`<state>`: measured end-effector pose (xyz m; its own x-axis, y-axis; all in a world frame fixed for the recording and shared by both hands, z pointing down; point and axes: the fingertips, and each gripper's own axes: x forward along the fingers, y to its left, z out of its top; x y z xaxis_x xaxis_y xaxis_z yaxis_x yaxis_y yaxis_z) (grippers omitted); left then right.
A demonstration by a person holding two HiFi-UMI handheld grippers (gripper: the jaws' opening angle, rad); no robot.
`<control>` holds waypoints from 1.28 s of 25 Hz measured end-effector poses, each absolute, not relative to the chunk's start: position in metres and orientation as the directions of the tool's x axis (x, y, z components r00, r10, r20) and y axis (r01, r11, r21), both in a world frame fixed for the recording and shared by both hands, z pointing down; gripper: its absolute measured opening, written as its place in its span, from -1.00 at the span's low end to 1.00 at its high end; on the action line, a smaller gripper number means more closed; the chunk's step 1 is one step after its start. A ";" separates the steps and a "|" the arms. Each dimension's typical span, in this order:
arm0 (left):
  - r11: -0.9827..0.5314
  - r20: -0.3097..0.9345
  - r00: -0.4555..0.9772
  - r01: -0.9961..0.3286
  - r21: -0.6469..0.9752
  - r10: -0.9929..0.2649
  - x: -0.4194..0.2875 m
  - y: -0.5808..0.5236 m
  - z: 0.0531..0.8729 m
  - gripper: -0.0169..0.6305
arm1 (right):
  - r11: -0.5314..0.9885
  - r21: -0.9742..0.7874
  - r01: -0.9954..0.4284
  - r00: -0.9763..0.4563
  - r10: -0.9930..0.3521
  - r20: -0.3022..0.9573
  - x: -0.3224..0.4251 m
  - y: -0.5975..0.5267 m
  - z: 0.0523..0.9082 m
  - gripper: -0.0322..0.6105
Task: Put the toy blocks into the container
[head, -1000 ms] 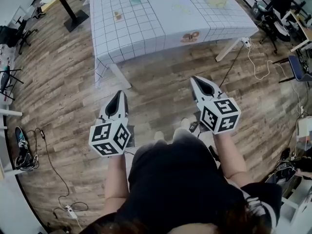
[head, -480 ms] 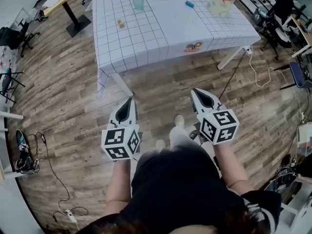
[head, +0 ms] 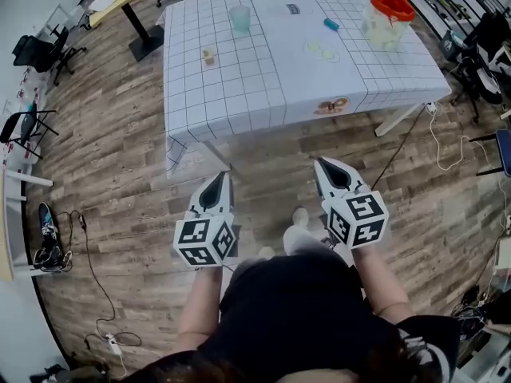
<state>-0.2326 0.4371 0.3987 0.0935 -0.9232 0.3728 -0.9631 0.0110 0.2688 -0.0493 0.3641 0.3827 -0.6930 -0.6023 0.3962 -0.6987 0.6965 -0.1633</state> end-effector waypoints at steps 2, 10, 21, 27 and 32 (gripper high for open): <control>0.034 0.391 0.074 -0.964 0.263 -0.917 -0.228 0.418 0.404 -0.87 | 0.711 -0.173 -0.682 -0.708 -0.583 0.398 -0.047 0.345 0.385 -0.85; 0.069 0.409 0.035 -0.970 0.235 -0.912 -0.205 0.352 0.407 -0.86 | 0.755 -0.194 -0.627 -0.751 -0.519 0.408 -0.039 0.275 0.396 -0.85; 0.148 0.402 -0.073 -0.976 0.157 -0.913 -0.205 0.293 0.404 -0.85 | 0.797 -0.219 -0.563 -0.790 -0.440 0.428 -0.032 0.226 0.411 -0.85; 0.167 0.412 -0.096 -0.976 0.140 -0.906 -0.210 0.276 0.406 -0.51 | 0.808 -0.222 -0.545 -0.799 -0.420 0.431 -0.040 0.210 0.415 -0.85; 0.186 0.435 -0.106 -0.972 0.146 -0.894 -0.222 0.257 0.416 -0.37 | 0.813 -0.232 -0.534 -0.803 -0.401 0.441 -0.045 0.200 0.419 -0.85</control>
<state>-0.2219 0.2568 0.4162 -0.1055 -0.8940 0.4354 -0.9717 0.1857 0.1457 -0.0454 0.1999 0.4188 -0.8027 -0.4011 0.4413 -0.5337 0.8133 -0.2316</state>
